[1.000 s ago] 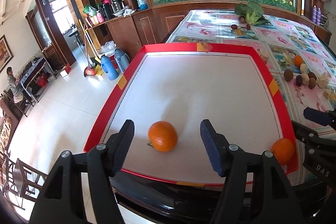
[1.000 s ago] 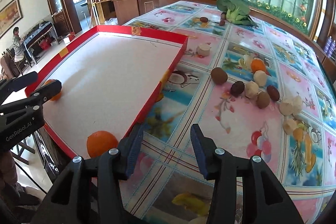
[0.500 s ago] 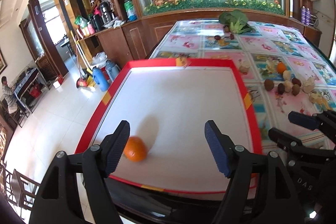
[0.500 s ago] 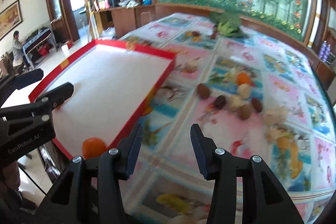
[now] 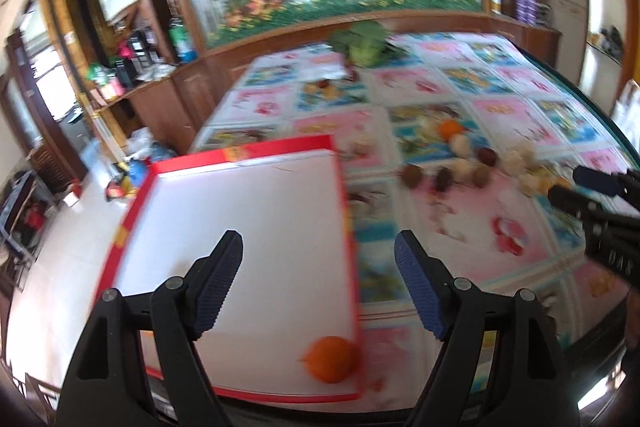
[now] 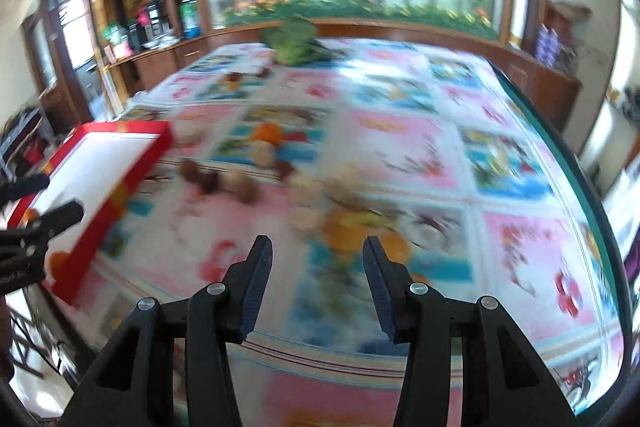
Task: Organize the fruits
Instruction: 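Return the left gripper from the tray to the fruit on the table, then grasp the dark red date with the left gripper while the right gripper grasps a pale root chunk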
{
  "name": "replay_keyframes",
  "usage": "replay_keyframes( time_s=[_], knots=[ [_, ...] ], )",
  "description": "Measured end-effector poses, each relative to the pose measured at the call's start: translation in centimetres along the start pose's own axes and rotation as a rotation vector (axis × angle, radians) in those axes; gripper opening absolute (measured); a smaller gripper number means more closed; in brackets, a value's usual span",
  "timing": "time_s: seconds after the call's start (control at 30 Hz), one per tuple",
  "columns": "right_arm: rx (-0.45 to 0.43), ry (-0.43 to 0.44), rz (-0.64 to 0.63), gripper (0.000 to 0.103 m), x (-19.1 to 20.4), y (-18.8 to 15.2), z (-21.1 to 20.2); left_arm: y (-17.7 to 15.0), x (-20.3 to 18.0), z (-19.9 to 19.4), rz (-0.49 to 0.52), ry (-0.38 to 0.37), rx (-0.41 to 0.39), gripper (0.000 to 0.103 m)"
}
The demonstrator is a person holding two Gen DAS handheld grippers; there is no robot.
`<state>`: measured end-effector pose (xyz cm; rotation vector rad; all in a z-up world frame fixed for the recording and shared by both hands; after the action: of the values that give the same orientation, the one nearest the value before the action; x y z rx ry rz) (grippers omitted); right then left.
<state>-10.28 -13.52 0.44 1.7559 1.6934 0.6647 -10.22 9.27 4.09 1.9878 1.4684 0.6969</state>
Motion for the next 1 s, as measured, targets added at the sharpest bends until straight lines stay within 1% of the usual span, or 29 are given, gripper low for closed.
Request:
replay_keyframes(
  time_s=[0.1,0.2,0.27,0.33,0.47,0.57,0.6,0.7,0.8,0.87,0.9,0.93,0.97,1.0],
  knots=[
    [0.028,0.004,0.05,0.047,-2.0,-0.2,0.8,0.1,-2.2,1.4,0.02,-0.067,0.049,0.079],
    [0.035,0.011,0.056,0.047,-2.4,0.3,1.5,0.3,-4.3,2.5,0.033,-0.139,0.092,0.079],
    [0.051,0.031,0.063,0.047,-2.6,1.2,2.4,0.4,-5.7,3.0,0.049,-0.179,0.113,0.079],
    [0.057,0.049,0.074,0.047,-3.0,1.9,3.1,0.5,-6.7,3.5,0.058,-0.206,0.135,0.079],
    [0.088,0.077,0.082,0.047,-3.2,3.7,5.2,1.4,-7.1,4.6,0.047,-0.215,0.152,0.079],
    [0.127,0.103,0.056,0.046,-2.7,4.3,6.9,2.3,-7.0,5.8,0.046,-0.215,0.168,0.079],
    [0.152,0.109,0.036,0.044,-2.4,4.3,7.6,2.4,-7.0,6.1,0.047,-0.218,0.175,0.079],
    [0.155,0.152,0.016,0.043,-2.0,4.4,7.9,2.8,-7.0,7.4,0.035,-0.242,0.212,0.079],
    [0.133,0.146,-0.027,0.043,-1.5,4.6,8.2,3.2,-7.0,8.4,0.013,-0.266,0.242,0.079],
    [0.163,0.167,-0.033,0.04,-1.3,4.6,9.1,3.7,-6.9,9.1,0.009,-0.269,0.25,0.079],
    [0.143,0.162,-0.043,0.039,-1.2,4.7,9.2,3.9,-6.9,9.4,0.009,-0.268,0.253,0.079],
    [0.143,0.16,-0.054,0.038,-1.0,4.7,9.2,4.1,-6.8,9.9,0.008,-0.263,0.26,0.079],
    [0.141,0.169,-0.056,0.033,-1.0,4.8,9.2,4.3,-6.6,10.4,0.009,-0.256,0.27,0.079],
    [0.141,0.184,-0.05,0.033,-1.1,4.8,9.2,4.3,-6.5,10.7,0.013,-0.254,0.275,0.079]
  ],
)
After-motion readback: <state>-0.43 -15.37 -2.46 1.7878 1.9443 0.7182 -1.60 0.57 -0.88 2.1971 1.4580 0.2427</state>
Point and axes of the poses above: each gripper's, at about its wrist camera, not at the fingertips, and z roughly the way its jaws point, x to its left, y to its top, the point moved 3 cm from there along z, roughly the way its jaws point, and after that the axes turned 10 degrees about -y, right-handed, at the moved point
